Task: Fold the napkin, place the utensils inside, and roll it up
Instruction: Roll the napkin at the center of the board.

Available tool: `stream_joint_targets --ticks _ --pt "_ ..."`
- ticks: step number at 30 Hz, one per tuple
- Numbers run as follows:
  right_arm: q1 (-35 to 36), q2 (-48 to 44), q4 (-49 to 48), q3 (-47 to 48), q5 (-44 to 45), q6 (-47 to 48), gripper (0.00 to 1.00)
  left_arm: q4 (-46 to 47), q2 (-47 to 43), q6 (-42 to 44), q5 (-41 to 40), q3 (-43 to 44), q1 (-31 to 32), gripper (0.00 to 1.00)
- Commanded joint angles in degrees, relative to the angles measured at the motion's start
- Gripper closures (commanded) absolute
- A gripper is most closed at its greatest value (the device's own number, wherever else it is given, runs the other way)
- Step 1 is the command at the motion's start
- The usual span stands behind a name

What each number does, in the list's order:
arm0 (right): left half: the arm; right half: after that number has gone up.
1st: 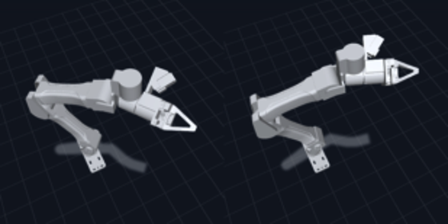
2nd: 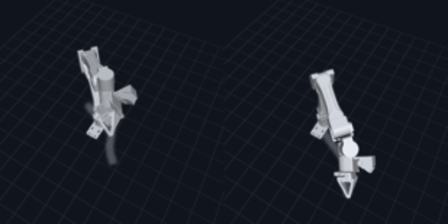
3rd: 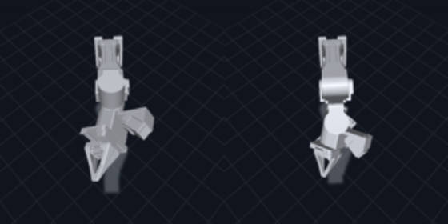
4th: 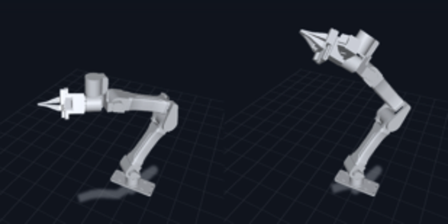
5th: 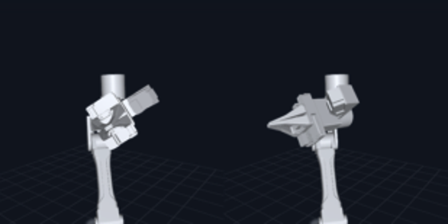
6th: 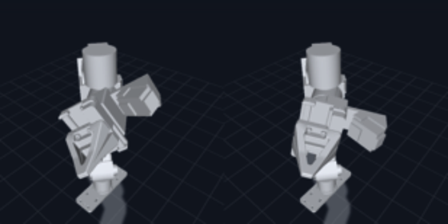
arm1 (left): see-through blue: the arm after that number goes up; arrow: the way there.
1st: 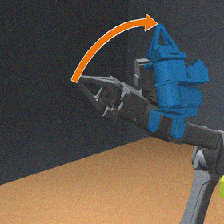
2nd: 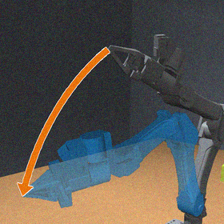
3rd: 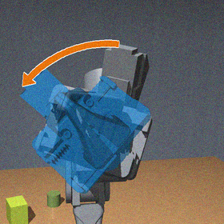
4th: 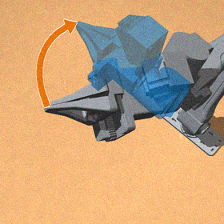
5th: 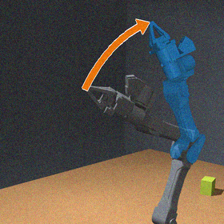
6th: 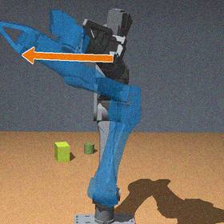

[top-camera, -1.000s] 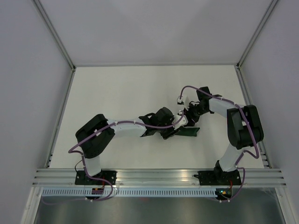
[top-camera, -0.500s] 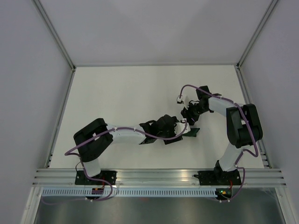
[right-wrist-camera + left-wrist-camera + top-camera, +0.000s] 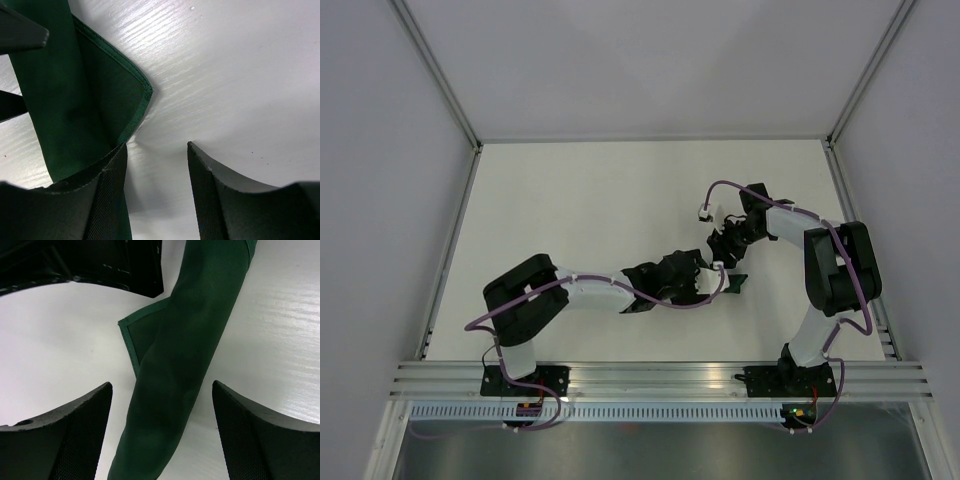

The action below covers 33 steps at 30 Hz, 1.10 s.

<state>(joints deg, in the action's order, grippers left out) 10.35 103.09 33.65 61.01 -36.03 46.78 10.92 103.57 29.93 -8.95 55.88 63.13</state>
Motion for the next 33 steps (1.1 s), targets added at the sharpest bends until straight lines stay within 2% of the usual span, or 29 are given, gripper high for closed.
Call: stream_joint_targets --ticks 1,6,10,13,14,16,17,19,20,21,25,29,33 --pt "0.1 2.2 1.8 0.3 1.7 1.0 0.42 0.2 1.9 2.9 1.9 1.2 -0.1 0.16" --pt "0.1 1.9 2.2 0.8 1.6 1.2 0.43 -3.1 3.7 1.3 5.6 3.4 -1.8 0.23" --pt "0.0 1.2 2.4 0.7 1.6 1.3 0.48 -4.5 3.8 -1.5 8.7 4.6 -4.0 0.31" --pt "-0.2 0.6 2.3 0.6 1.3 1.3 0.48 -7.4 4.3 -2.3 12.3 6.0 -4.9 0.47" --pt "-0.2 0.2 2.2 0.6 1.2 1.0 0.49 -8.4 4.5 -2.6 13.1 6.3 -4.9 0.58" --pt "-0.6 -0.1 2.2 0.9 0.6 0.9 0.5 -10.6 4.9 -3.3 16.0 7.5 -5.5 0.67" --pt "-0.7 -0.4 2.4 1.2 0.2 0.7 0.5 -12.5 5.3 -3.6 16.9 7.9 -5.9 0.77" --pt "-1.0 -1.0 2.6 1.5 -0.4 0.5 0.5 -15.7 5.8 -4.3 20.1 9.6 -6.4 0.81" --pt "-1.2 -1.6 2.7 1.6 -0.7 0.2 0.5 -16.6 6.4 -4.5 20.8 10.1 -6.6 0.93" --pt "-1.3 -1.9 2.7 1.7 -0.9 0.1 0.5 -17.7 6.6 -4.8 22.4 10.6 -7.0 0.98" --pt "-2.2 -4.5 0.4 0.9 -1.7 -1.6 0.5 -22.8 8.1 -6.2 28.3 13.9 -8.5 0.98" --pt "-4.3 -9.2 -7.0 -1.7 -0.5 -7.8 0.42 -27.5 9.8 -7.4 34.1 16.0 -10.5 0.98" --pt "-7.4 -11.4 -12.0 -1.8 -0.4 -13.2 0.38 -30.1 11.5 -7.5 35.1 17.2 -10.8 0.98"
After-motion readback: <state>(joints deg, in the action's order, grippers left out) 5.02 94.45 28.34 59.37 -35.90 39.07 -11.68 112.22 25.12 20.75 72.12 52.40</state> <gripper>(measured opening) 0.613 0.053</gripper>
